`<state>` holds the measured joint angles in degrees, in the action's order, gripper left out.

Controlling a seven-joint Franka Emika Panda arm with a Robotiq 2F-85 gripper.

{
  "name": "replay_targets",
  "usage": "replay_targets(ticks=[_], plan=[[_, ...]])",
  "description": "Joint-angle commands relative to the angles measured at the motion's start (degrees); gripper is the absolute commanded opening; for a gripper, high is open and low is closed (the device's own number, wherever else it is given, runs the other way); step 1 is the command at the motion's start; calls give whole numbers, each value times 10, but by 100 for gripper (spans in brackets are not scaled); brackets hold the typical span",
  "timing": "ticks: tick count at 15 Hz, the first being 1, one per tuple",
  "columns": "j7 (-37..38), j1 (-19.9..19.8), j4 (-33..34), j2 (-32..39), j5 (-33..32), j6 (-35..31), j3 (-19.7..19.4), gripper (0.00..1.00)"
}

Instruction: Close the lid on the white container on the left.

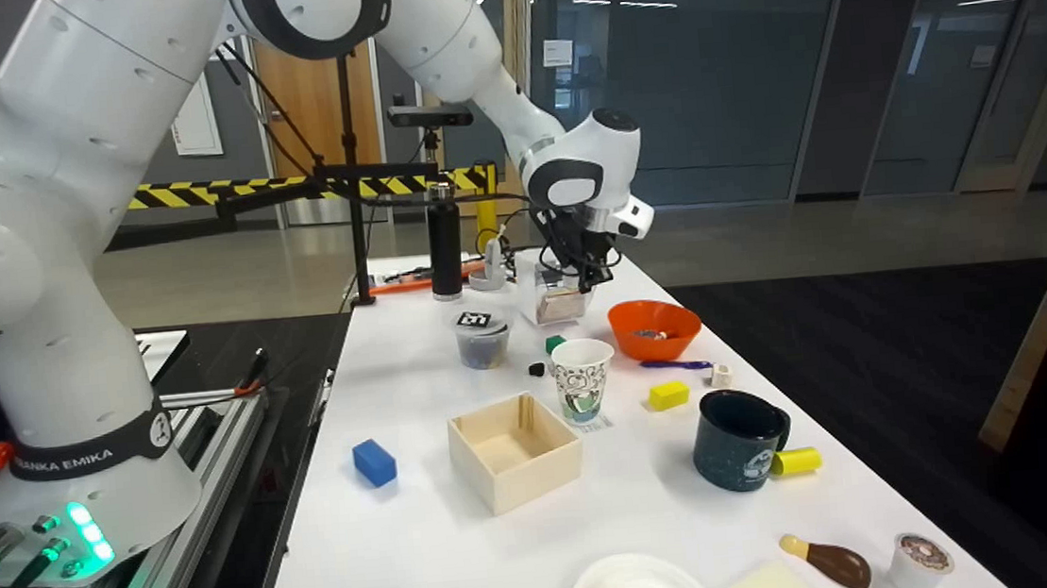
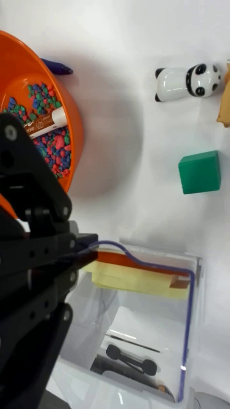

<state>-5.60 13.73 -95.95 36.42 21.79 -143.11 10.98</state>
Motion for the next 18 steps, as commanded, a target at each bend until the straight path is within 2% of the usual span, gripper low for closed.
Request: replay_targets(ticks=[1, 9, 14, 18], plan=[[46, 6, -19, -26, -62, 24, -8, 1], [88, 30, -10, -26, -159, 71, -29, 1], [97, 38, -4, -27, -188, 79, -31, 1], [94, 34, -1, -29, -182, 77, -23, 1]])
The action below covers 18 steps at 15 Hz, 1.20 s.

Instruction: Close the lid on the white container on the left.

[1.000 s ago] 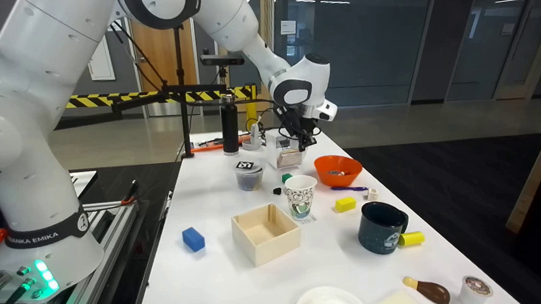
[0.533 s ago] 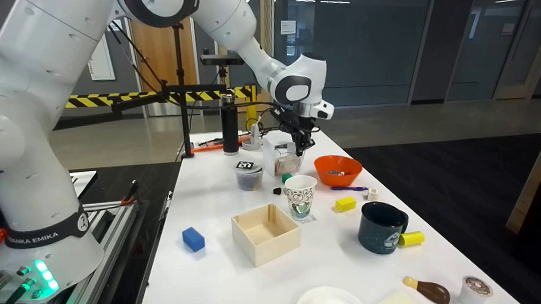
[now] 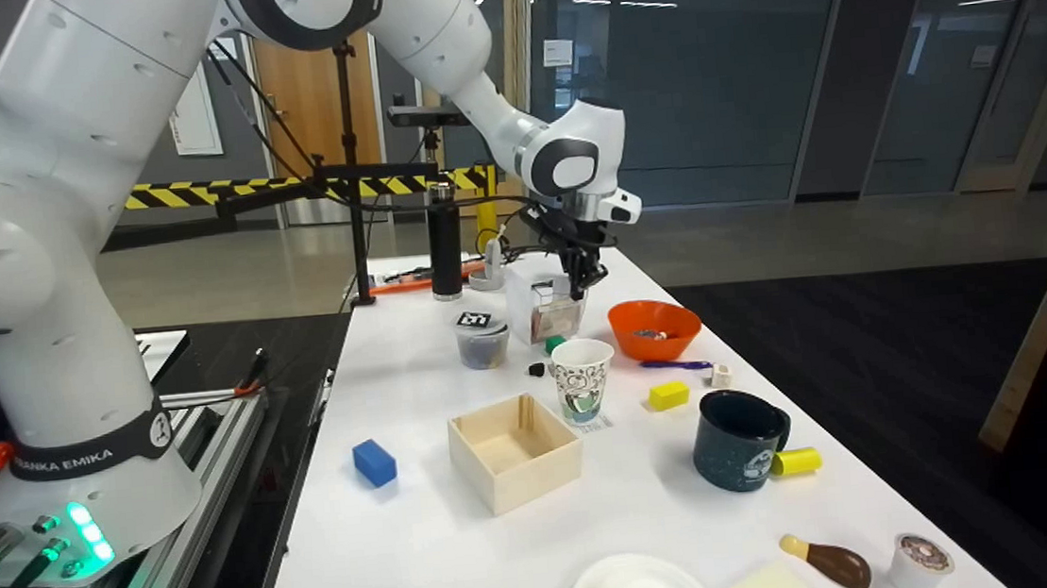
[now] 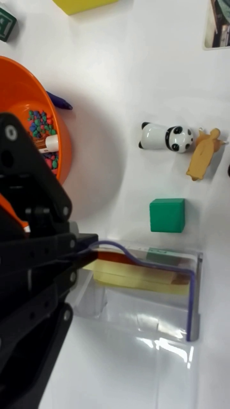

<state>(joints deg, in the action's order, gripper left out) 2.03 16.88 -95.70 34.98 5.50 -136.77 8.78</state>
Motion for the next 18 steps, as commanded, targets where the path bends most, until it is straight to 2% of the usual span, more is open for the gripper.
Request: replay_targets(ticks=[1, 3, 4, 5, 6, 8, 9, 10, 13, 14, 16, 17, 18], plan=[[15, 0, -5, -16, -13, 12, 3, 1], [9, -6, -6, -18, -3, 10, 11, 1], [8, -7, -6, -20, -1, 9, 14, 14], [8, -6, -7, -21, -1, 10, 15, 16], [8, -6, -6, -23, -1, 9, 16, 23], [7, -7, -6, -30, 0, 9, 19, 20], [7, -7, -7, -34, -1, 7, 19, 14], [6, -8, -6, -37, 0, 9, 20, 15], [6, -9, -5, -47, -3, 7, 18, 7], [6, -10, -5, -50, -2, 8, 18, 2], [1, -14, -6, -56, 5, 5, 23, 15], [-8, -23, -7, -58, 24, 4, 33, 30], [-28, -40, -7, -60, 60, 1, 53, 38]])
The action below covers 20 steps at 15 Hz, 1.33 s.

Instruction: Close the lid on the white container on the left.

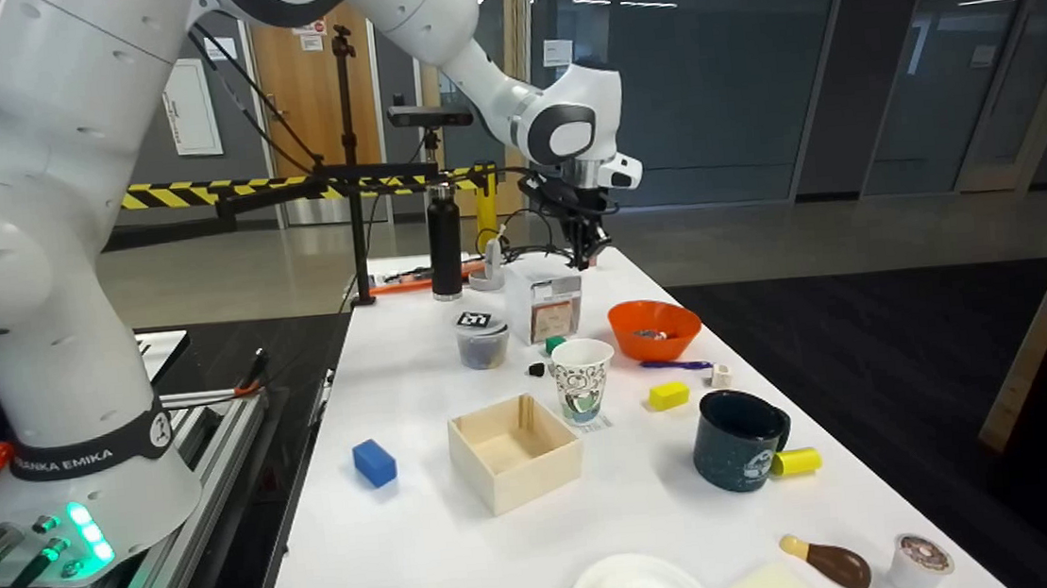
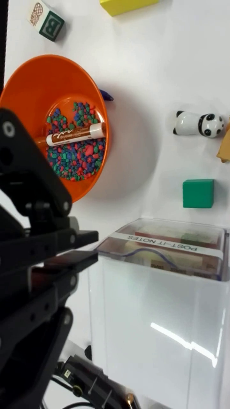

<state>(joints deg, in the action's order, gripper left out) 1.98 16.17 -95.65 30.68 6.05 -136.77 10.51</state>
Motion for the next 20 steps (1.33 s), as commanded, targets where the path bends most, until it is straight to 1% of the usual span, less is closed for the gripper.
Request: replay_targets(ticks=[1, 5, 6, 8, 9, 10, 12, 15, 18, 20], plan=[[-48, -51, -7, -17, 94, 1, 57, 45], [-109, -108, -15, -28, 230, -14, 109, 72], [-122, -120, -20, -33, 259, -22, 114, 80], [-133, -129, -32, -49, 278, -34, 107, 92], [-134, -131, -41, -59, 273, -38, 100, 99], [-131, -132, -50, -71, 261, -39, 89, 100], [-119, -129, -74, -99, 231, -37, 65, 100], [-96, -120, -116, -147, 169, -15, 23, 100], [-73, -113, -150, -192, 88, 37, -12, 100], [-69, -113, -165, -215, 44, 87, -25, 100]])
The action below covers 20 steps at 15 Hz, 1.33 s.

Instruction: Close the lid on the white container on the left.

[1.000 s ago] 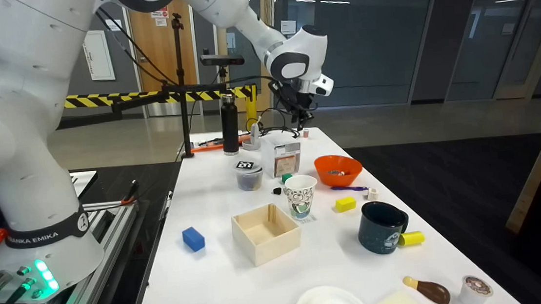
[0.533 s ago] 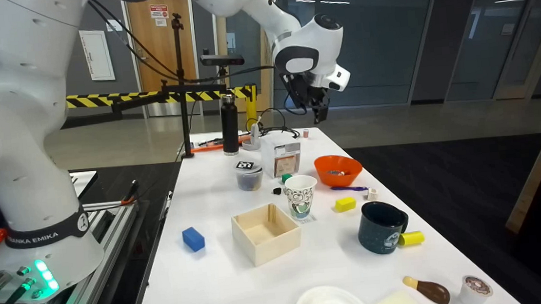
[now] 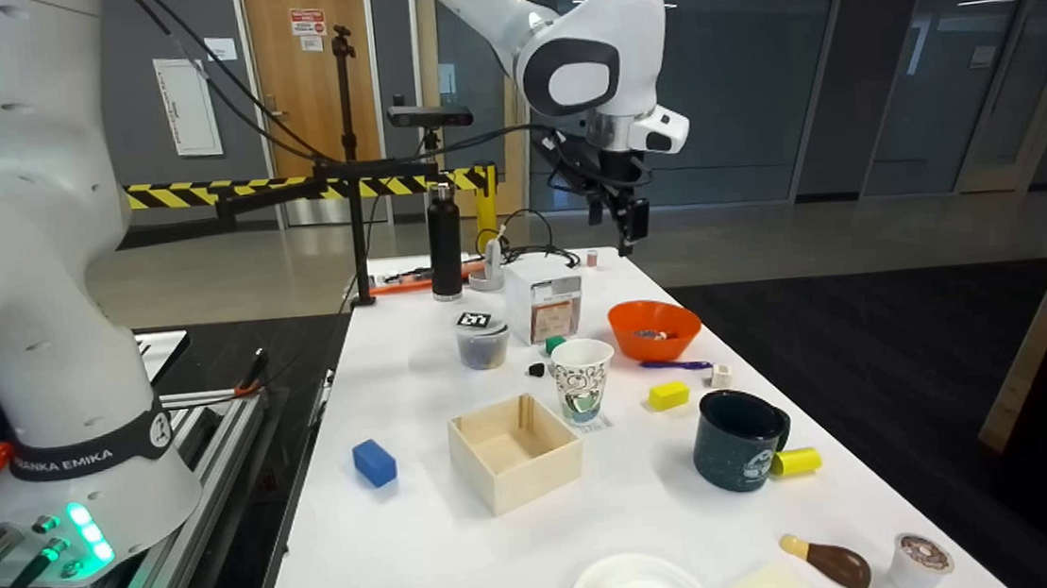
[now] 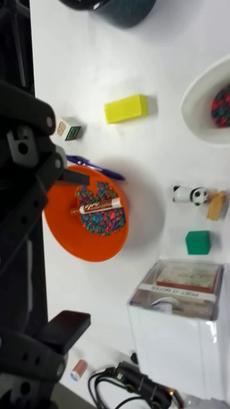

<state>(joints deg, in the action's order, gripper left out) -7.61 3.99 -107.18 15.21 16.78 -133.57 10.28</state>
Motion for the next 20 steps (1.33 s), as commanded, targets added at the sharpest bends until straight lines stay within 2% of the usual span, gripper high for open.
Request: replay_targets(ticks=[1, 4, 7, 8, 9, 20], plan=[[27, 8, -55, -71, -78, 76, -27, 100], [33, 6, -74, -106, -136, 135, -42, 100], [55, 3, -99, -130, -176, 122, -53, 100], [68, 2, -105, -132, -170, 106, -55, 100], [37, 2, -71, -103, -149, 128, -53, 100], [38, 2, -73, -101, -149, 127, -53, 100]])
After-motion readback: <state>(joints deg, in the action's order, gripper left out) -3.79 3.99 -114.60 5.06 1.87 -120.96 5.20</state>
